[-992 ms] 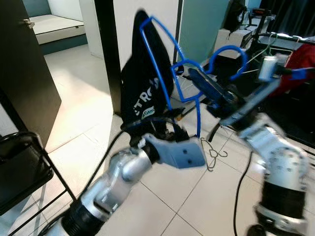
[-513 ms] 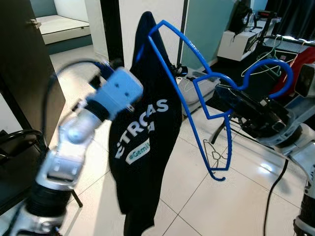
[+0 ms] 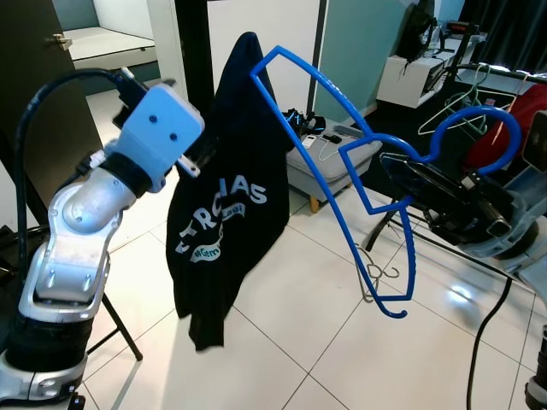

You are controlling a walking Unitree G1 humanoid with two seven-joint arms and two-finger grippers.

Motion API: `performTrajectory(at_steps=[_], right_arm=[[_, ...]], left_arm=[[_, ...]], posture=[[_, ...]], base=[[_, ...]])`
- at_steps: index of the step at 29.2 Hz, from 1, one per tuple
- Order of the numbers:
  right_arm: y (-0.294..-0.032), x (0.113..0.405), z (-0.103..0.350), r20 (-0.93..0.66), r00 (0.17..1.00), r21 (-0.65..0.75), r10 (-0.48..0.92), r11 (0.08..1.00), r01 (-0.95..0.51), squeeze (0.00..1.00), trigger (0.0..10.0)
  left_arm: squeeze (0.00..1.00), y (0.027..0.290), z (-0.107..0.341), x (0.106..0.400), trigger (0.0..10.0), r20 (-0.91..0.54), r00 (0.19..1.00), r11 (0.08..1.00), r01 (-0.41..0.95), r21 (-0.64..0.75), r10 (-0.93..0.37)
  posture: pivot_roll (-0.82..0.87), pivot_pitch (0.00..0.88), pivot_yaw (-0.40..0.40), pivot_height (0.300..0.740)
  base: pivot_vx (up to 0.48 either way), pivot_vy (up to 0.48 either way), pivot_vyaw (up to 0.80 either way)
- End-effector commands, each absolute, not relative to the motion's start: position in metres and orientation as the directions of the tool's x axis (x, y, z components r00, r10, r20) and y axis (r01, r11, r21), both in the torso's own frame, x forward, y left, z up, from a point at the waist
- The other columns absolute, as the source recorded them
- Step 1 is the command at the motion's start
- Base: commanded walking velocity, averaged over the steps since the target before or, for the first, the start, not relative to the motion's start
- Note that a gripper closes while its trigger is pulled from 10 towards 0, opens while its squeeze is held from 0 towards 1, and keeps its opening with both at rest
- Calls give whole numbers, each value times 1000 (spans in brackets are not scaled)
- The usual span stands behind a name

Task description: Hang hanger

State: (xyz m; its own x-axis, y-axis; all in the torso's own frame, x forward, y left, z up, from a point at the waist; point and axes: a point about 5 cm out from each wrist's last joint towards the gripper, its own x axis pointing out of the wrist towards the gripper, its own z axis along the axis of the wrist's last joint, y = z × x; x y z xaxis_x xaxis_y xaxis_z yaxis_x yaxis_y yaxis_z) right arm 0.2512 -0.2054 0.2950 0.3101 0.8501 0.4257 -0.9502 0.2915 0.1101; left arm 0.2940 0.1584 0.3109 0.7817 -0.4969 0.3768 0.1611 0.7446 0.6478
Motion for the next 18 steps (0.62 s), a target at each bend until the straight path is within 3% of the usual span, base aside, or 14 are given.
performTrajectory(at_steps=[1, 2, 4, 6, 18], right_arm=[[-206, 250, 299, 444, 282, 81, 851, 275, -958, 0, 10000], [-206, 250, 299, 444, 282, 81, 851, 275, -958, 0, 10000], [-207, 250, 298, 439, 284, 78, 852, 279, -957, 0, 10000], [-208, 250, 298, 436, 287, 78, 853, 282, -956, 0, 10000], [-212, 250, 296, 428, 281, 79, 859, 274, -958, 0, 10000]], left_arm=[[0, 152, 305, 290, 10000, 328, 759, 718, 253, 648, -563], [0, 152, 305, 290, 10000, 328, 759, 718, 253, 648, -563], [0, 142, 297, 281, 10000, 273, 695, 681, 415, 604, -665], [0, 140, 298, 275, 10000, 278, 652, 670, 487, 561, -706], [0, 166, 330, 273, 10000, 461, 652, 795, 442, 415, -603]], posture=[[8, 0, -32, 740], [8, 0, -32, 740], [7, 0, -30, 740], [7, 0, -29, 740], [7, 0, -30, 740]], base=[[0, 0, 0], [0, 0, 0], [0, 0, 0], [0, 0, 0], [0, 0, 0]])
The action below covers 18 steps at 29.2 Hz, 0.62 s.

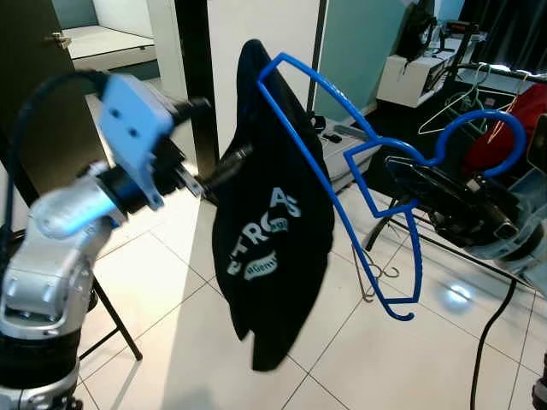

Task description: Hang hanger

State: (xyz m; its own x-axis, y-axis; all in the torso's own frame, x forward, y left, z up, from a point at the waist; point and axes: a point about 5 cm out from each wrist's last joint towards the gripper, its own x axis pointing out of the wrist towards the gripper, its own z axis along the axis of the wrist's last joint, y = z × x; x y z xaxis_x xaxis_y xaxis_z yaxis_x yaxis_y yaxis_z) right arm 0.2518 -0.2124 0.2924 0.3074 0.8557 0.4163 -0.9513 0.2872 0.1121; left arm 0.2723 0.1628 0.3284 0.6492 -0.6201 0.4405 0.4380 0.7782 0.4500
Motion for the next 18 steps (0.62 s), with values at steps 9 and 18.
performTrajectory(at_steps=[9, 18], right_arm=[[-212, 247, 296, 422, 260, 79, 868, 251, -965, 0, 10000], [-207, 245, 300, 417, 239, 70, 877, 231, -970, 0, 10000]], left_arm=[[0, 177, 329, 279, 10000, 468, 709, 844, 377, 382, -528], [0, 176, 325, 284, 10000, 455, 743, 863, 343, 371, -491]], posture=[[2, 0, -31, 740], [0, 0, -32, 740]], base=[[0, 0, 0], [0, 0, 0]])
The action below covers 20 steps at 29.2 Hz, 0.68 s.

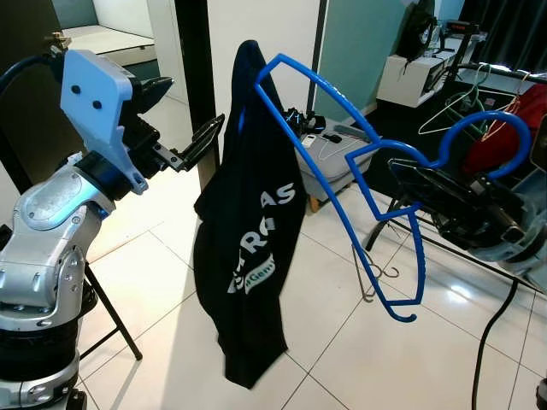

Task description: Hang hanger

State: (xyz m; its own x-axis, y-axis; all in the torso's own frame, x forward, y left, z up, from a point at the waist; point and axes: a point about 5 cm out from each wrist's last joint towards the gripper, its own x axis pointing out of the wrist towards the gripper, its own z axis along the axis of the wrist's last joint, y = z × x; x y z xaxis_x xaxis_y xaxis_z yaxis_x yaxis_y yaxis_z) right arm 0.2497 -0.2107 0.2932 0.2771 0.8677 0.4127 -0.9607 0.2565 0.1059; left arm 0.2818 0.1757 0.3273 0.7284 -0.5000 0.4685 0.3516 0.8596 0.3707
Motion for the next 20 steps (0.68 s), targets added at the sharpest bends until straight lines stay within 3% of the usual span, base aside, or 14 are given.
performTrajectory(at_steps=[1, 20], right_arm=[[-206, 245, 300, 417, 237, 69, 878, 229, -971, 0, 10000], [-203, 247, 303, 413, 243, 64, 878, 238, -969, 0, 10000]], left_arm=[[0, 176, 325, 285, 10000, 455, 747, 866, 338, 369, -485], [0, 163, 322, 282, 10000, 457, 723, 851, 382, 359, -518]], posture=[[0, 0, -32, 740], [-1, 0, -33, 740]], base=[[0, 0, 0], [0, 0, 0]])
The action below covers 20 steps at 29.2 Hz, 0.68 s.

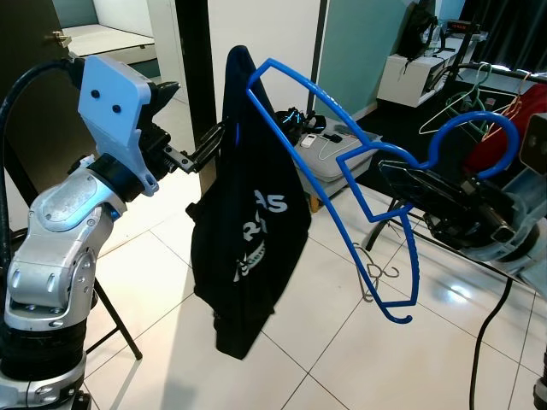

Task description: Hang hanger

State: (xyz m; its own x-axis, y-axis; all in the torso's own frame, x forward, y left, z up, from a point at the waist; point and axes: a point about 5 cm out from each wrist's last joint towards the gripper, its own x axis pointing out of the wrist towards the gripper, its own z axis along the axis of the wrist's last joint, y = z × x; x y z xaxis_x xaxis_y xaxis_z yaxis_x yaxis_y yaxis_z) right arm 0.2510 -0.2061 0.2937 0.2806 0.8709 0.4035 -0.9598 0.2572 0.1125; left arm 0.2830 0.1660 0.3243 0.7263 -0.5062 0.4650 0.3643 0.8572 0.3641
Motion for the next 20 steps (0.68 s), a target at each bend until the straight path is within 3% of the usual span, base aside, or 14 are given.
performTrajectory(at_steps=[1, 9, 20], right_arm=[[-203, 248, 303, 413, 248, 64, 876, 244, -968, 0, 10000], [-206, 251, 302, 411, 268, 69, 871, 264, -962, 0, 10000], [-208, 251, 301, 411, 265, 74, 872, 258, -963, 0, 10000]], left_arm=[[0, 163, 322, 281, 10000, 457, 719, 849, 389, 359, -523], [0, 173, 326, 277, 10000, 467, 716, 853, 396, 340, -519], [0, 167, 321, 279, 10000, 457, 719, 850, 404, 338, -523]], posture=[[-1, 0, -33, 740], [1, 0, -35, 740], [-6, 0, -35, 740]], base=[[0, 0, 0], [0, 0, 0], [0, 0, 0]])
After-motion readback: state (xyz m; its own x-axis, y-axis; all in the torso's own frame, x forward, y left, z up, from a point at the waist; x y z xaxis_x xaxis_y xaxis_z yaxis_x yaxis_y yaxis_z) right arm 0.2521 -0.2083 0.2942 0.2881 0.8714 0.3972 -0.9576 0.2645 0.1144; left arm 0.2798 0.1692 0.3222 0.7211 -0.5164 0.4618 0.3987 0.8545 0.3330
